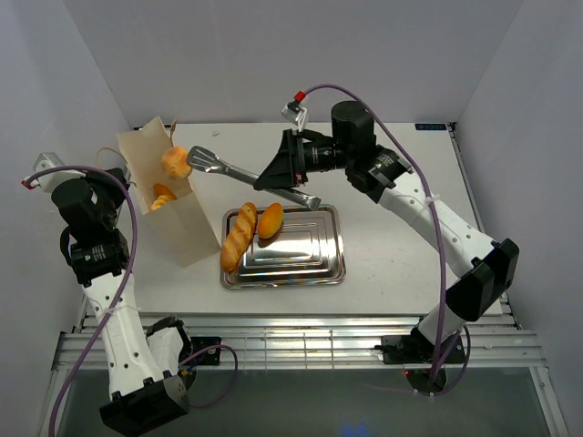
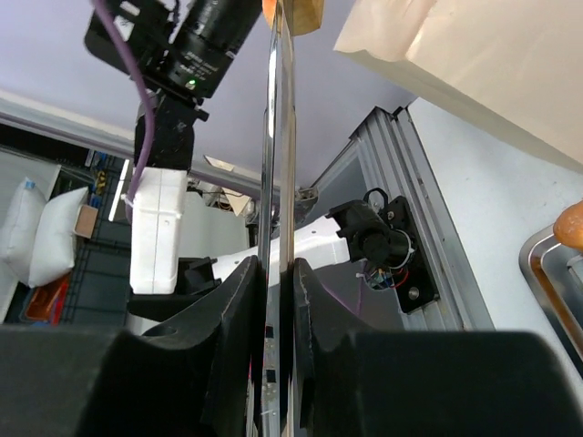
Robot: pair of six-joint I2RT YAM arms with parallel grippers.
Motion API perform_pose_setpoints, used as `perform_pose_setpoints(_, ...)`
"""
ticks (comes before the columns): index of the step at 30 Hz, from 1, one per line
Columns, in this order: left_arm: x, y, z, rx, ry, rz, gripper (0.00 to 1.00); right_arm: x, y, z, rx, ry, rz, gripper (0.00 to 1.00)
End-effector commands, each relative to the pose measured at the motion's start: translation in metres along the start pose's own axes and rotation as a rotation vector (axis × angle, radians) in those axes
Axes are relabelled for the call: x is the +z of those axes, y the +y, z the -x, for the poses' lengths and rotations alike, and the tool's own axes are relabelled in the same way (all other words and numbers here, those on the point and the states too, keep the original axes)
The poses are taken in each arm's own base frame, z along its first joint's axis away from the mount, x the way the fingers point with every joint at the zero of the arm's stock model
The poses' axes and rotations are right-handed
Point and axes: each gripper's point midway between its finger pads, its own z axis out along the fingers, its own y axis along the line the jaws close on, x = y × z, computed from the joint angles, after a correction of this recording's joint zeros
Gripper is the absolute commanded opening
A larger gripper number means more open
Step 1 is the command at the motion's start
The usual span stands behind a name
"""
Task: Place the fake bread into the paper bag
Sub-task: Pick up the fake bread from the plate, then place the fake bread in the paper bag.
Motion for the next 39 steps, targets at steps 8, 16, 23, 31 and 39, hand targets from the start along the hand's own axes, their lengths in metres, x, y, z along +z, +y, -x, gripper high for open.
perform_pose_setpoints(8,-0.008,-0.007,0.005,0.002,-0.011,-0.025,0.0,0.048,-0.002,0.01,0.049,0.025,0.071,0.08)
perform_pose_setpoints(16,-0.008,-0.006,0.002,0.003,-0.008,-0.027,0.0,0.062,0.002,0.007,0.081,0.035,0.147,0.18)
perform_pose_setpoints(23,-0.007,-0.007,0.001,-0.002,-0.003,-0.035,0.0,0.069,-0.003,0.004,0.092,0.054,0.151,0.35)
perform_pose_setpoints(31,-0.008,-0.007,0.001,-0.002,-0.004,-0.036,0.0,0.072,-0.009,0.002,0.105,0.057,0.141,0.41)
perform_pose_setpoints(39,-0.008,-0.007,0.001,-0.001,-0.005,-0.035,0.0,0.067,-0.007,0.001,0.098,0.049,0.13,0.36)
